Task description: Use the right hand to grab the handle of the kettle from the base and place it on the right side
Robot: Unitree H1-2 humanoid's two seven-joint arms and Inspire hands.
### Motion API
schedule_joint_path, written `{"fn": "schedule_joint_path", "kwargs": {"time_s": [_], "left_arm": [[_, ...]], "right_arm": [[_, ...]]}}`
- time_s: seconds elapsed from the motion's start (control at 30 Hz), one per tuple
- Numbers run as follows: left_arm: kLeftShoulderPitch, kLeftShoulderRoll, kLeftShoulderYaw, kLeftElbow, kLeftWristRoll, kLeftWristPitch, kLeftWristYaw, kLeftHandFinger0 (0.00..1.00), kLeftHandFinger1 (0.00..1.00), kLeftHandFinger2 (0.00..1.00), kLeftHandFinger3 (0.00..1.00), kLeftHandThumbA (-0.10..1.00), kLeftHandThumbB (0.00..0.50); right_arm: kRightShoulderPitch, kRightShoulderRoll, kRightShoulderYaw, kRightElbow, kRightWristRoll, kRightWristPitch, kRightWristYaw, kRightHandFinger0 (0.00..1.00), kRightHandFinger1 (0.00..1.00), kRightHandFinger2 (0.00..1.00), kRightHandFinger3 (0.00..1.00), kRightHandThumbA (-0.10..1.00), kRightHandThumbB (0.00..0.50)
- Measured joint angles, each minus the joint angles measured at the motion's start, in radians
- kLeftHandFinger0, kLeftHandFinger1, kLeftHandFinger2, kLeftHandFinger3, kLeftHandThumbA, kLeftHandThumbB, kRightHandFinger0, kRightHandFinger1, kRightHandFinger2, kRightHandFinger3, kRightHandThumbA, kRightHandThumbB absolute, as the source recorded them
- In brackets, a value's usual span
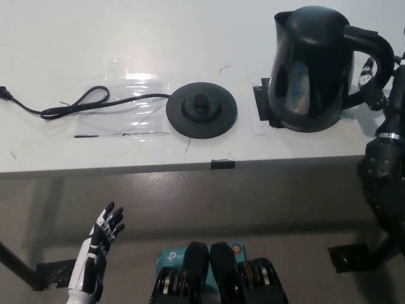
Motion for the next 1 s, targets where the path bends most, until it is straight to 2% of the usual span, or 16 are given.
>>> {"fn": "schedule_joint_path", "kwargs": {"time_s": [0.1, 0.53, 0.77, 0.87, 0.93, 1.0], "left_arm": [[0.0, 0.0, 0.0, 0.002, 0.0, 0.0, 0.0, 1.0, 1.0, 1.0, 1.0, 1.0, 0.5], [0.0, 0.0, 0.0, 0.004, 0.0, 0.005, 0.0, 1.0, 1.0, 1.0, 1.0, 1.0, 0.5], [-0.004, 0.001, 0.0, 0.004, 0.0, 0.008, 0.0, 1.0, 1.0, 1.0, 1.0, 1.0, 0.5], [-0.007, 0.001, 0.0, 0.004, 0.0, 0.008, 0.0, 1.0, 1.0, 1.0, 1.0, 1.0, 0.5], [-0.009, 0.002, 0.0, 0.003, 0.0, 0.008, 0.0, 1.0, 1.0, 1.0, 1.0, 1.0, 0.5], [-0.012, 0.002, 0.0, 0.003, 0.0, 0.008, 0.0, 1.0, 1.0, 1.0, 1.0, 1.0, 0.5]], "right_arm": [[0.011, -0.002, -0.008, -0.018, 0.022, 0.0, 0.059, 1.0, 1.0, 1.0, 1.0, 0.84, 0.5], [0.085, -0.03, -0.058, -0.189, 0.159, 0.012, 0.316, 1.0, 1.0, 1.0, 1.0, 0.88, 0.5], [0.147, -0.033, -0.109, -0.375, 0.267, 0.028, 0.461, 1.0, 1.0, 1.0, 1.0, 1.0, 0.5], [0.173, -0.036, -0.136, -0.484, 0.314, 0.033, 0.513, 1.0, 1.0, 1.0, 1.0, 1.0, 0.5], [0.198, -0.036, -0.164, -0.572, 0.347, 0.034, 0.543, 1.0, 1.0, 1.0, 1.0, 1.0, 0.48], [0.219, -0.036, -0.183, -0.638, 0.367, 0.034, 0.559, 1.0, 1.0, 1.0, 1.0, 1.0, 0.5]]}}
